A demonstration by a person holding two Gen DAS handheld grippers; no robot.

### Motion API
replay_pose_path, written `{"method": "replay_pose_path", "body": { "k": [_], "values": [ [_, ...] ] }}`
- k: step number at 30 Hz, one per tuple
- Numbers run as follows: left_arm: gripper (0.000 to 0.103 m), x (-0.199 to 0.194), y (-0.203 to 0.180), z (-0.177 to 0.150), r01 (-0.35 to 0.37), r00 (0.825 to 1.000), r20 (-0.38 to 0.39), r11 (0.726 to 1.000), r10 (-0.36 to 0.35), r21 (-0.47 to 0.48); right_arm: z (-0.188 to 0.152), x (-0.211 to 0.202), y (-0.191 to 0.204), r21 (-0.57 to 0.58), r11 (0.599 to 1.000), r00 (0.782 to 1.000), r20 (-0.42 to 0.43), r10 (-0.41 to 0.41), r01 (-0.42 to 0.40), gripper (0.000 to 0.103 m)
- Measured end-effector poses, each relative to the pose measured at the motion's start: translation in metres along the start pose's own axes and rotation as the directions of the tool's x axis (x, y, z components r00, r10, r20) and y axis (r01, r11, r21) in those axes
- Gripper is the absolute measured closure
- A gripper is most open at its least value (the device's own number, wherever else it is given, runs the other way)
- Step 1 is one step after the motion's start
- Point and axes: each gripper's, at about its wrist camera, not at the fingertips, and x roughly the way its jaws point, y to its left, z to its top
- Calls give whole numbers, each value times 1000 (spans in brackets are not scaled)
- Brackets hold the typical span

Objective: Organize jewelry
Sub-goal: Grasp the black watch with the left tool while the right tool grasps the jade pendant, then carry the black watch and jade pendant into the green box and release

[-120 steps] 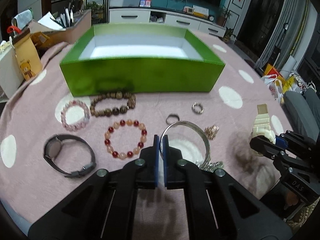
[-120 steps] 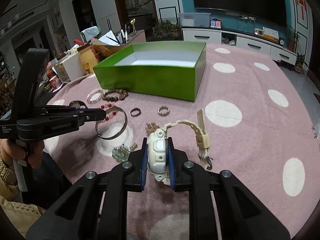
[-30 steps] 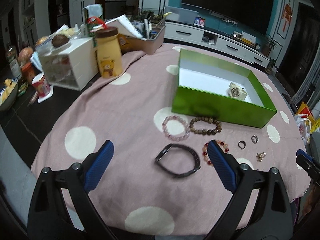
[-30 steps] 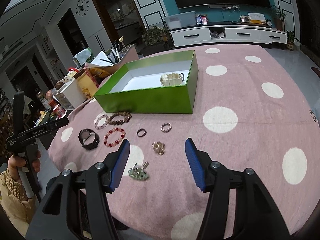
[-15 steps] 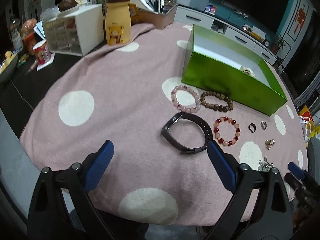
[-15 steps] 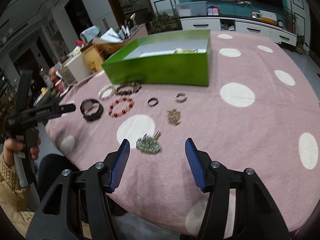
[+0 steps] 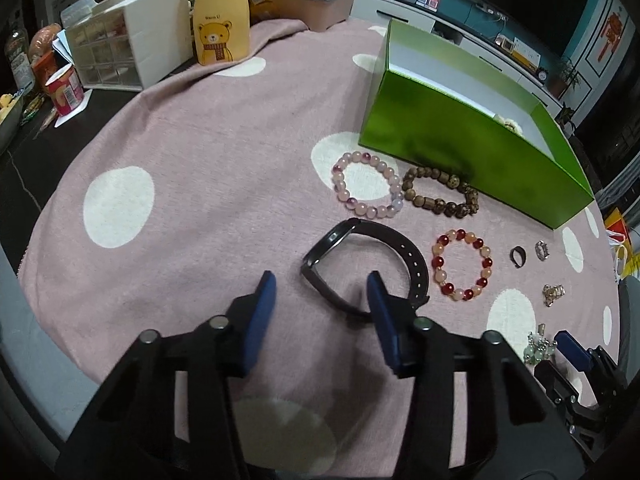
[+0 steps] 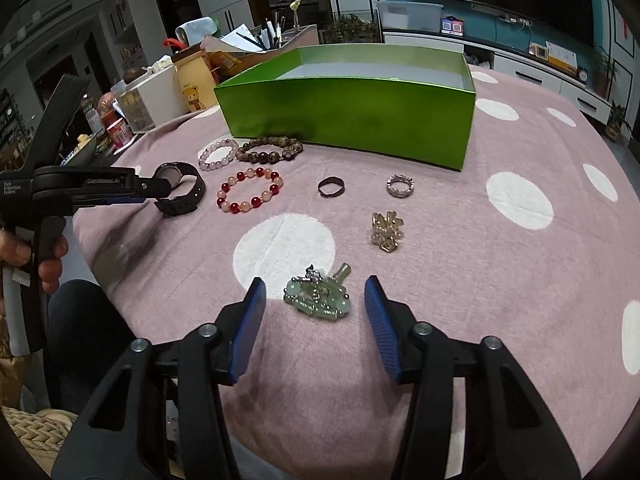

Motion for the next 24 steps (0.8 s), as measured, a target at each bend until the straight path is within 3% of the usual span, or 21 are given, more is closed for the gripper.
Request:
{"method": "replay_pose_path", "body": {
  "k": [4, 6, 12, 14, 18, 24],
  "values": [
    [69, 7, -2, 2, -15, 1000, -1, 1000, 15, -4, -1, 7, 2, -15, 1000, 1000, -2, -14, 14, 62],
    [79, 9, -3, 4, -16, 1000, 1, 1000, 16, -5, 0, 8, 4, -23, 1000, 1000, 6, -19, 19, 66],
    [92, 12, -5, 7, -32, 999, 24, 999, 32, 4, -1, 8, 7, -35, 999, 999, 26, -38, 39, 73],
    [92, 12, -5, 7, -38, 999, 31, 999, 38, 12, -1, 8, 6, -29, 999, 998, 36, -43, 45, 74],
    [93, 12, -6, 5, -44, 998, 41, 999, 43, 25, -2, 7, 1, -8, 999, 998, 48, -50, 50, 91],
    [93, 8, -6, 3, -40, 998, 48, 999, 38, 34, -3, 4, 0, 5, 999, 997, 64, -54, 53, 92]
  ]
}}
